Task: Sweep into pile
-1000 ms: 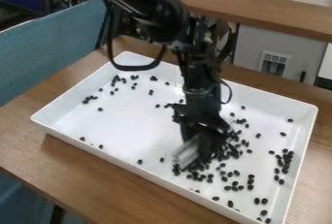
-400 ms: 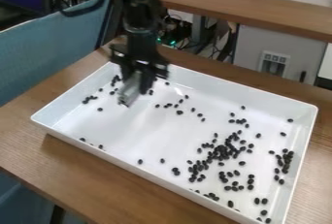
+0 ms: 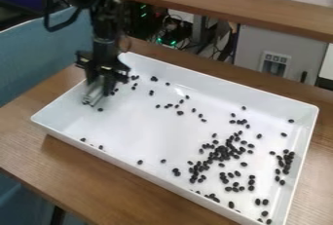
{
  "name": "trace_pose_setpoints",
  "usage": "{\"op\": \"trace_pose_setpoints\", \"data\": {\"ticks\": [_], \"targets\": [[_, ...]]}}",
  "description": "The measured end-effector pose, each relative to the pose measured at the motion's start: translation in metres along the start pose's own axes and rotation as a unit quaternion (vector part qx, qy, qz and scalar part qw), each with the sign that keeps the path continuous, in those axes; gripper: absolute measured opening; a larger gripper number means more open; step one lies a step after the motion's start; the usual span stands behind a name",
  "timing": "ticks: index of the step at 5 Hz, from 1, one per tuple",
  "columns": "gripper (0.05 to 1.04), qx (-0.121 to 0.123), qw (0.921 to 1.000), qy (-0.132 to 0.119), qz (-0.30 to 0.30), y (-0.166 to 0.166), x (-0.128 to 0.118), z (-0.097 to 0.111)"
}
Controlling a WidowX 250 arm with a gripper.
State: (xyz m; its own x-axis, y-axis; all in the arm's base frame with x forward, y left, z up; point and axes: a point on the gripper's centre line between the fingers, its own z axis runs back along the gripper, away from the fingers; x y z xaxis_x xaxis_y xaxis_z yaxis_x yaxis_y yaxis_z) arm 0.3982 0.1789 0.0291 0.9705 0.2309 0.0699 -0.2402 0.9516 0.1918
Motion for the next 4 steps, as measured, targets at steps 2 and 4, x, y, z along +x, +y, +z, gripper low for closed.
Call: {"op": "trace_pose_setpoints", "data": {"ticks": [2,4], "targets": [[0.398,0.019,0.9994,-0.015,-0.025,-0.006,0.011,-0.008],[0.398,-0.011,0.9963,-0.023,-0.082,-0.042,0.015,-0.003]]}}
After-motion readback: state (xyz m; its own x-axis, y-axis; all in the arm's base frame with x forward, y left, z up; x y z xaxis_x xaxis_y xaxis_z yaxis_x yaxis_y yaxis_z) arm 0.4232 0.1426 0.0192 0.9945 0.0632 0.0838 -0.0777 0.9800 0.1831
